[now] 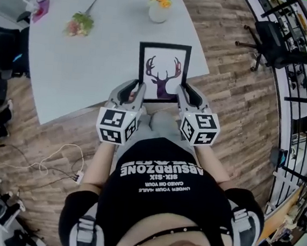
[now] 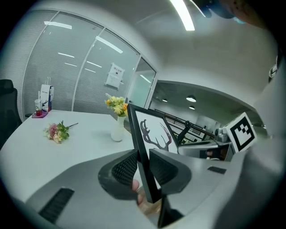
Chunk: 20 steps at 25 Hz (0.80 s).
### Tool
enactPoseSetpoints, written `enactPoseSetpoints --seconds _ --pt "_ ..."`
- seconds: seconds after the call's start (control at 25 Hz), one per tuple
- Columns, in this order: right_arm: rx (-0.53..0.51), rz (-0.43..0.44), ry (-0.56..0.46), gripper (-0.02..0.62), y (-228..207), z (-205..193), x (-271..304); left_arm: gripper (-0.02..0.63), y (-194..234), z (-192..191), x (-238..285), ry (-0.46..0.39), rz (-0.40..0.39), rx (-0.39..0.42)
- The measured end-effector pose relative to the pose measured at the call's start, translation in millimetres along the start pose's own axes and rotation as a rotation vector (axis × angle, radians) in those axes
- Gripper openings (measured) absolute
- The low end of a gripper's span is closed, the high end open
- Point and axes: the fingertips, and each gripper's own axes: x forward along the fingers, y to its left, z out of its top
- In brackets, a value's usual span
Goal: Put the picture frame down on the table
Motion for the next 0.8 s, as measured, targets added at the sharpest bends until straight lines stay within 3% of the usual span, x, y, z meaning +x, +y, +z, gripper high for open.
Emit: enactPoseSetpoints --seconds 0.36,0.8 --pt "0.032 -0.082 0.004 0.091 -50.5 12.1 15.0 0.095 -12.0 14.2 55.6 0.017 -0.087 0.001" --pt "0.032 -0.038 0.063 0.091 -104.7 29.0 82.8 0.095 10.3 29.2 135.8 0.091 -0.030 -0.027"
